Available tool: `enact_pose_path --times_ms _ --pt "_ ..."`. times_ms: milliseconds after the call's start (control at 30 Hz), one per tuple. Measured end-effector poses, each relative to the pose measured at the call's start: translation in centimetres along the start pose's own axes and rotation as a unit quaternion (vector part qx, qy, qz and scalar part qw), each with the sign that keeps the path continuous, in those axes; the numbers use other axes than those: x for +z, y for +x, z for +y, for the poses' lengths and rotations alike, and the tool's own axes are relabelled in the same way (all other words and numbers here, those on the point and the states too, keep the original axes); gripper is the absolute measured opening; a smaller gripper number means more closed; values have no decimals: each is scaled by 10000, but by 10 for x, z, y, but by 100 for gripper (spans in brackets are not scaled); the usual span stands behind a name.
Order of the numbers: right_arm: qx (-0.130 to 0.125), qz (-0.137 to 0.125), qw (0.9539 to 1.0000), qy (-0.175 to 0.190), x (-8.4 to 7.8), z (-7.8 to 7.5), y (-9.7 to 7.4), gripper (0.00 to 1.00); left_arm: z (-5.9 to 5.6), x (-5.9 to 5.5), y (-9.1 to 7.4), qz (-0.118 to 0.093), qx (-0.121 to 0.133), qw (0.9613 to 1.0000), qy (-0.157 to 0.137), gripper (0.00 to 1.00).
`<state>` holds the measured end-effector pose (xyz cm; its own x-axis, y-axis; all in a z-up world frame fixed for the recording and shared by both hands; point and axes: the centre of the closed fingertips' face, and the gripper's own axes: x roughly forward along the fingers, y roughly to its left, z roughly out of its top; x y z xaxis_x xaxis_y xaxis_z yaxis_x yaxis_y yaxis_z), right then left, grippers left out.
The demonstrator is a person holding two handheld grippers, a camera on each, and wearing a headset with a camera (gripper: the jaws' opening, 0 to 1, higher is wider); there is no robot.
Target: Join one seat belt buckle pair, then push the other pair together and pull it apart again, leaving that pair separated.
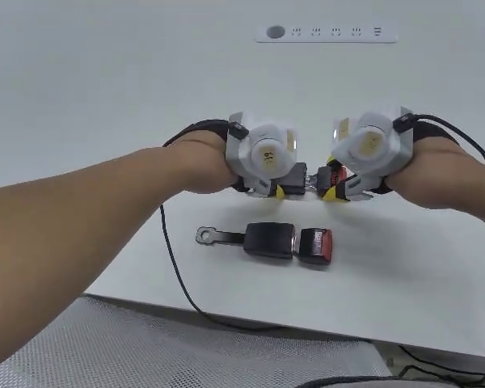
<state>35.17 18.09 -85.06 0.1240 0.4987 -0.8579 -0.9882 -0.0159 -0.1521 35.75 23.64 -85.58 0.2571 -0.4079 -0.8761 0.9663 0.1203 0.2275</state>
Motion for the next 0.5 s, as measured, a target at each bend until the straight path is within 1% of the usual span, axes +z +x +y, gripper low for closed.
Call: enact_pose_path --times_ms 33,133,200,300,367,400,500 --pt "-11 39 10000 -12 -3 0 -2 30 1 0 0 -18 -15 10000 -40 32" --pt "1 -20 10000 -10 -6 0 -4 31 0 0 0 -60 -24 10000 -51 32" --pt "-15 17 10000 -30 -7 -1 -5 31 0 0 0 -88 -7 9999 -82 32" --pt "-23 60 10000 -9 -14 -1 -8 31 0 1 -1 -131 24 9998 -122 33" --pt "-3 164 9999 41 -22 0 -11 31 0 1 -1 -147 26 9998 -119 33" --pt "-18 137 9999 41 -26 0 -14 32 1 1 -1 -149 25 9998 -119 33" --pt "-65 200 9997 105 -39 -2 -20 32 1 2 -1 -147 37 9998 -105 33"
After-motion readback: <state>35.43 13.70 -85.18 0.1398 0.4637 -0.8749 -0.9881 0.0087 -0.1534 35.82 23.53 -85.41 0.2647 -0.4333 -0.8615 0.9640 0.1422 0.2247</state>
